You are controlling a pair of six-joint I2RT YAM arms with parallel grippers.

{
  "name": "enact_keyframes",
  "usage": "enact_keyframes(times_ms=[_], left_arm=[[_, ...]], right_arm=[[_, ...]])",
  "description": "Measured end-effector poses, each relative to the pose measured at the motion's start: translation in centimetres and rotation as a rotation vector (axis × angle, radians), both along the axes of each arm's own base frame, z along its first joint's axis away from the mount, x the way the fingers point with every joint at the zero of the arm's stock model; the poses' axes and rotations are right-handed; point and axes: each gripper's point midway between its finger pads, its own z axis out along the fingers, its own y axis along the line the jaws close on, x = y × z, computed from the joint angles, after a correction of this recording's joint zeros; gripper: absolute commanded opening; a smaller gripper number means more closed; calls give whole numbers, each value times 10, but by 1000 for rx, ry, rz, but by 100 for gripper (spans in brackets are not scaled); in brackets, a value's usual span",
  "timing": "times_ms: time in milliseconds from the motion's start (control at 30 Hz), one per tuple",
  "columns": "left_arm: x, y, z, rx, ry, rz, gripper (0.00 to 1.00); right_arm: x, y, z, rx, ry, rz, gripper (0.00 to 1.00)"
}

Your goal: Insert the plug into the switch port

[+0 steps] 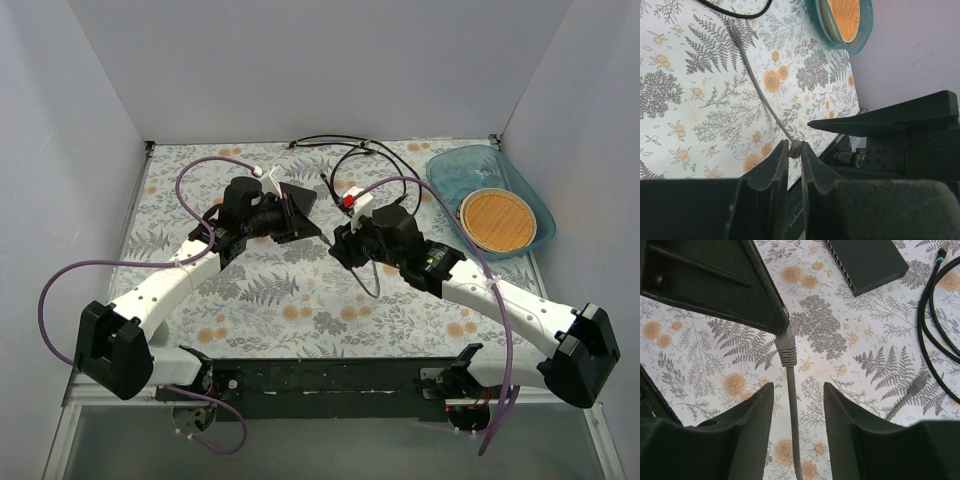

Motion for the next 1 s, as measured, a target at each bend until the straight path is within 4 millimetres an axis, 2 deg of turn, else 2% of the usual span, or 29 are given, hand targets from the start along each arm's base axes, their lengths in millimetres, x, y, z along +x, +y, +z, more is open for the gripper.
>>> enact_keyframes(times_ms=[233, 300, 333, 400, 500, 533, 600, 667, 767, 800, 900, 1000], left_arm=[[0, -1, 2, -4, -3, -4, 0], [0, -1, 3, -6, -5, -6, 0], [0, -1, 3, -7, -4, -8, 0], [0, -1, 3, -7, -4, -7, 0], [2, 0, 3, -5, -7, 0, 2], [2, 0, 3, -4, -7, 1, 25], [2, 0, 3, -2, -7, 5, 44], [4, 1, 3, 4, -18, 8, 70], [10, 5, 0, 31, -40, 39, 93], [13, 6, -1, 40, -49, 50, 98], [25, 13, -5, 68, -67, 86, 98], [48, 20, -10, 111, -78, 153, 98]], right_arm=[[6, 12, -1, -2, 2, 20, 42], [6, 14, -2, -2, 5, 26, 32], [7, 15, -1, -1, 5, 29, 19], [7, 17, -1, -2, 3, 35, 3], [8, 19, -2, -6, 8, 39, 1], [8, 19, -3, -7, 9, 38, 1], [9, 19, -3, -9, 8, 31, 1], [11, 18, -3, -11, 5, 13, 1], [17, 17, -8, -25, 13, -14, 1], [19, 19, -11, -30, 21, -19, 1], [30, 27, -21, -45, 59, -34, 1], [41, 31, -32, -53, 96, -58, 1]])
